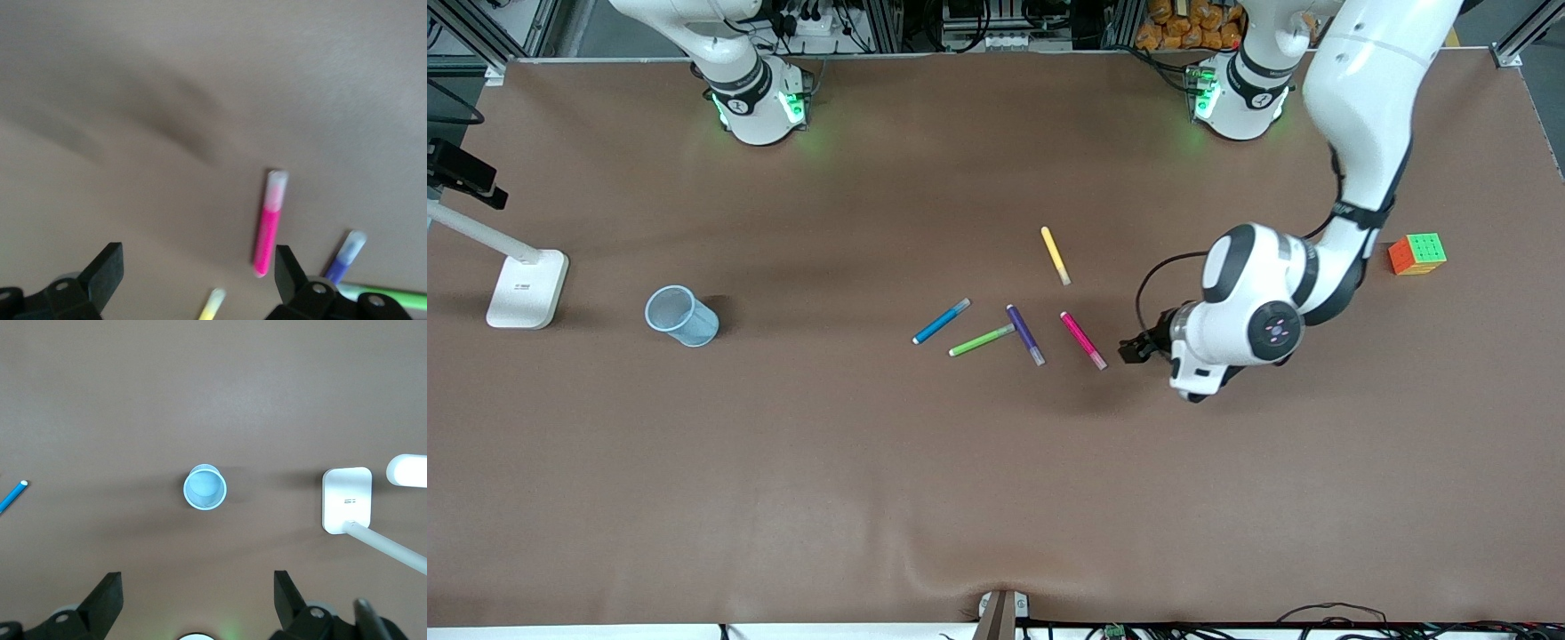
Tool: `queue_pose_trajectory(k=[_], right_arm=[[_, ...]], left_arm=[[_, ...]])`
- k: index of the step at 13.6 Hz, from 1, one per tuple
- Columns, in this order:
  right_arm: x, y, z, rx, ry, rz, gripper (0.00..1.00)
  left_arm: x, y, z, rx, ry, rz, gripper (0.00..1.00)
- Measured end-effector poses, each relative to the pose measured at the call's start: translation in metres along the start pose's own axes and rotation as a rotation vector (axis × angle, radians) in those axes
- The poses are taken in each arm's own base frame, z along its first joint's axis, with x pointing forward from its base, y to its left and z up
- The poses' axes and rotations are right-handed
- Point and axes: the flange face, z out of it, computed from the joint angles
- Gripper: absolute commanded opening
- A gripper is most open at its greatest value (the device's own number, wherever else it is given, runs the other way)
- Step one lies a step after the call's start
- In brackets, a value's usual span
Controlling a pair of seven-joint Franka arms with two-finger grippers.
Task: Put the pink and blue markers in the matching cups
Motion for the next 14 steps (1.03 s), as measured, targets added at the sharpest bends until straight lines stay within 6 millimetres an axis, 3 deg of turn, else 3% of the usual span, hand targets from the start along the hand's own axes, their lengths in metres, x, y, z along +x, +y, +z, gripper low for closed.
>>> queue_pose_trajectory(k=[2, 7, 10, 12, 14], right_arm=[[0.0, 0.0, 0.0, 0.0, 0.0, 0.0, 1.0], [0.0, 0.0, 0.0, 0.0, 0.0, 0.001, 1.0], [0.0, 0.0, 0.0, 0.0, 0.0, 0.0, 1.0], [0.0, 0.0, 0.0, 0.0, -0.001, 0.001, 1.0], [0.0, 0.0, 0.0, 0.0, 0.0, 0.001, 1.0]], left_arm=[[0.004, 0.01, 0.016, -0.018, -0.01, -0.027, 0.94], [-0.014, 0.051, 0.051, -0.038, -0.013, -0.12, 0.78], [-0.016, 0.06, 0.07, -0.043, -0.009, -0.122, 0.7], [-0.012, 0.058, 0.075, -0.031, 0.001, -0.118, 0.56], [-0.009, 0.056, 0.078, -0.025, 0.004, -0.118, 0.3]])
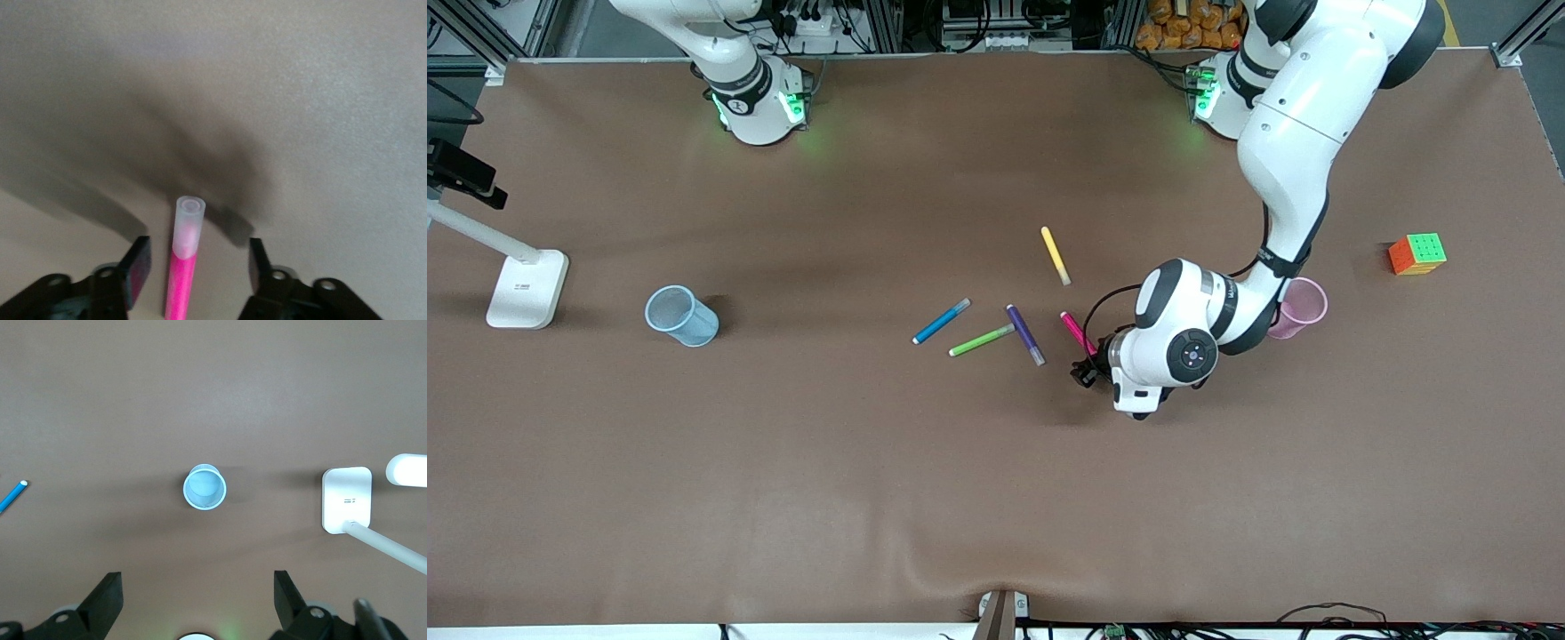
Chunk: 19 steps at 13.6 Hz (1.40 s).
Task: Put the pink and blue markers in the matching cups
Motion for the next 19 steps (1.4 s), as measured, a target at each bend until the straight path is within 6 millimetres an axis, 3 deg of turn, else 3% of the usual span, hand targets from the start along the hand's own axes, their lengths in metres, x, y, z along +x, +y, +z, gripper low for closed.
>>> queue_pose_trajectory(k=[2, 3, 7, 11, 13, 16, 19], right_arm=[[0.0, 0.0, 0.0, 0.0, 0.0, 0.0, 1.0], [0.0, 0.0, 0.0, 0.0, 0.001, 0.0, 1.0], [0.003, 0.0, 0.005, 0.0, -0.011, 0.001, 1.0], [0.02, -0.001, 0.031, -0.004, -0.062, 0.0, 1.0], [0.04, -0.003, 0.068, -0.008, -0.129, -0.003, 1.0], [0.067, -0.002, 0.121, -0.024, -0.212, -0.003, 1.0], [0.073, -0.006, 0.131, -0.017, -0.227, 0.012, 1.0]], left_arm=[[0.0, 0.0, 0.0, 0.0, 0.0, 0.001, 0.05], [0.0, 0.001, 0.0, -0.001, 0.001, 0.001, 0.0], [0.0, 0.001, 0.0, -0.001, 0.001, 0.002, 0.0], [0.007, 0.0, -0.014, 0.002, 0.014, 0.001, 0.0], [0.019, -0.007, -0.052, 0.027, 0.063, 0.009, 0.0], [0.032, -0.029, -0.133, 0.055, 0.137, 0.004, 0.0], [0.037, -0.057, -0.192, 0.114, 0.212, 0.004, 0.0]])
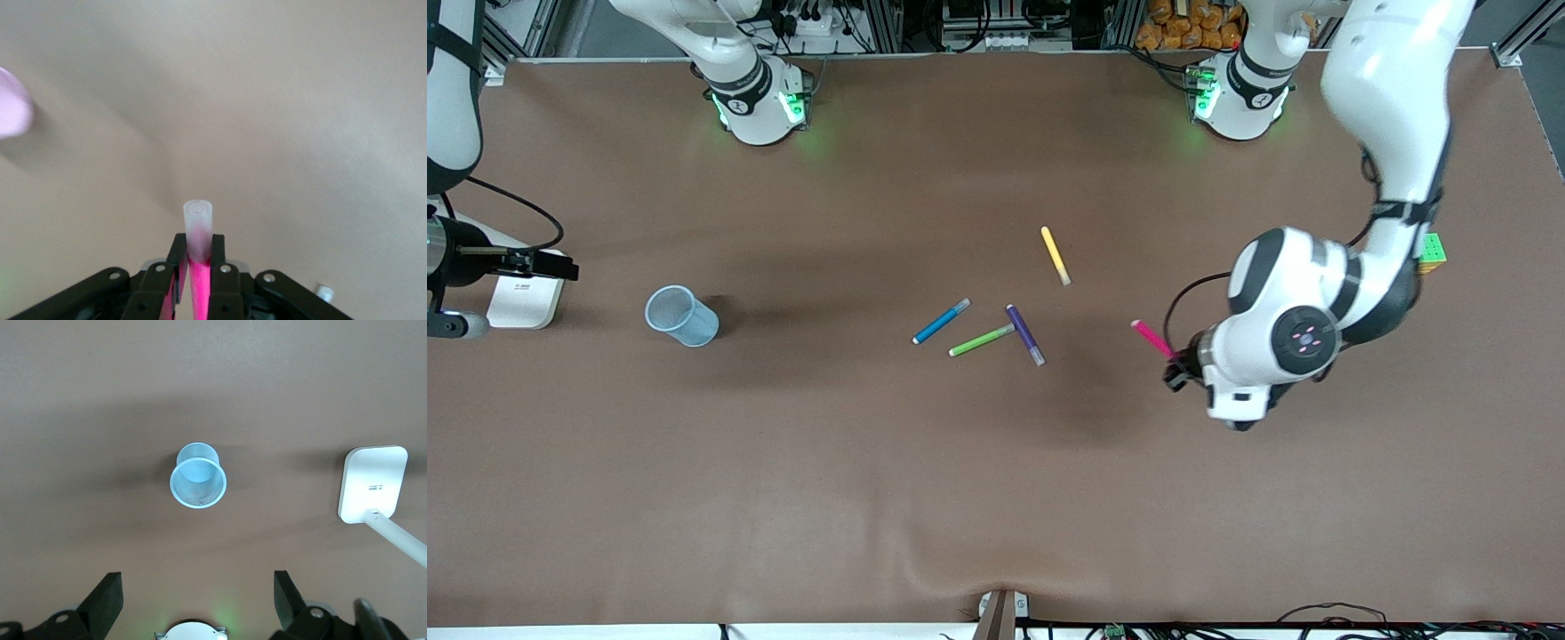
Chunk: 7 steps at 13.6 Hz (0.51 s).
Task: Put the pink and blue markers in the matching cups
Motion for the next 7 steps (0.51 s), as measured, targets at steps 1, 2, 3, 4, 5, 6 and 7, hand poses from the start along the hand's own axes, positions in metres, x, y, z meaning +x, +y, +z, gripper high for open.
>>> queue_pose_trajectory(k=[1, 2, 3, 4, 5, 6, 7], right_arm=[[-0.001, -0.004, -0.001, 0.007, -0.001, 0.035, 1.0], [-0.002, -0.011, -0.001, 0.017, -0.009, 0.083, 1.0], [-0.003, -0.024, 0.0, 0.023, -0.024, 0.133, 1.0], [-0.005, -0.038, 0.0, 0.026, -0.039, 0.175, 1.0], [-0.007, -0.055, 0.001, 0.033, -0.053, 0.217, 1.0], [-0.009, -0.072, 0.003, 0.049, -0.069, 0.27, 1.0], [-0.011, -0.09, 0.007, 0.07, -0.088, 0.331, 1.0]], left_arm=[[0.005, -0.011, -0.011, 0.032, 0.035, 0.002, 0.0], [0.013, -0.021, -0.022, 0.054, 0.064, -0.002, 0.0], [0.022, -0.032, -0.031, 0.064, 0.081, -0.009, 0.0], [0.03, -0.043, -0.041, 0.072, 0.093, -0.014, 0.0], [0.037, -0.052, -0.049, 0.079, 0.103, -0.023, 0.0], [0.041, -0.06, -0.055, 0.089, 0.113, -0.03, 0.0], [0.043, -0.066, -0.06, 0.103, 0.126, -0.034, 0.0]])
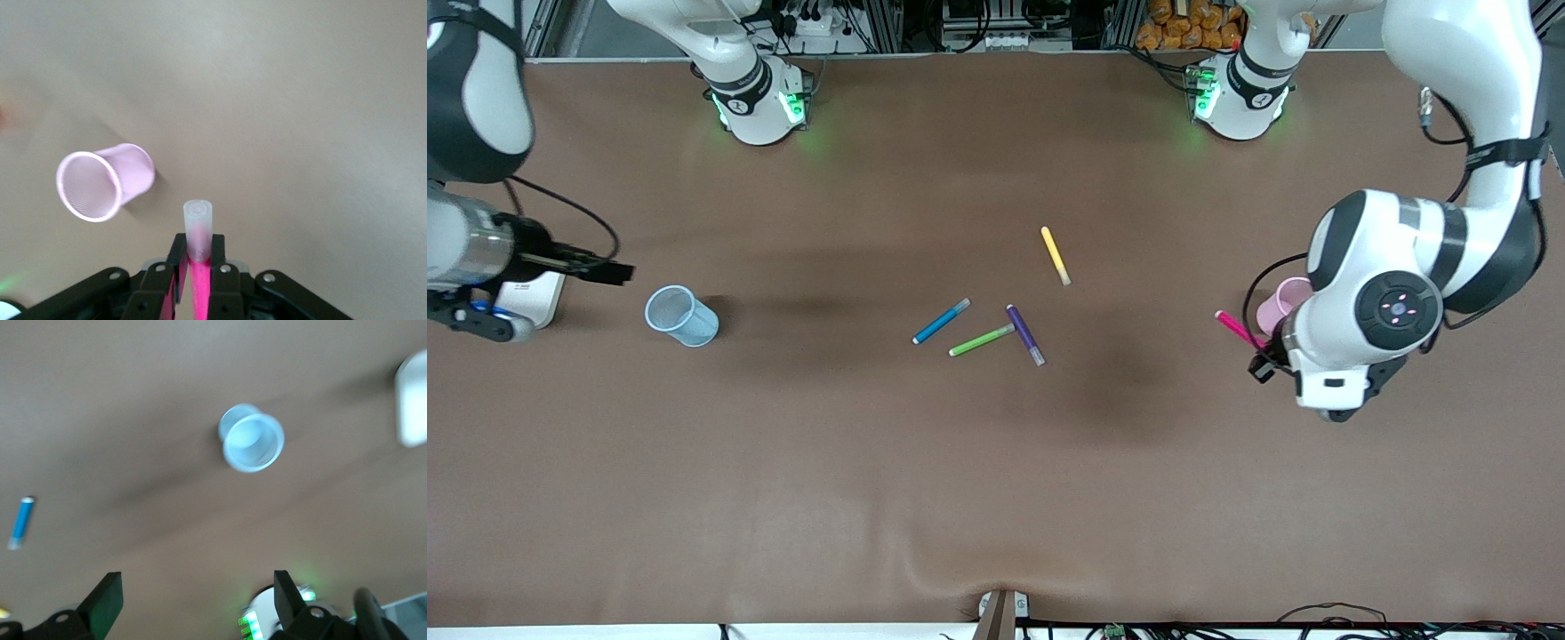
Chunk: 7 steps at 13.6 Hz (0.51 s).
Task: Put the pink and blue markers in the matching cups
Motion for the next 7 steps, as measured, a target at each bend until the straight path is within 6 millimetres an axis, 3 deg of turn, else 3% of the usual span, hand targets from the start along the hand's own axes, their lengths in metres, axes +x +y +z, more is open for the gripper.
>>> queue_pose_trajectory(k=[5, 7], right_arm=[[-0.045, -0.091, 0.029, 0.009, -0.027, 0.265, 1.0], [-0.054, -0.117, 0.048, 0.073, -0.06, 0.349, 1.0]], left_arm=[[0.015, -0.02, 0.006, 0.05, 0.033, -0.02, 0.0], [0.02, -0.025, 0.011, 0.065, 0.04, -0.025, 0.0]])
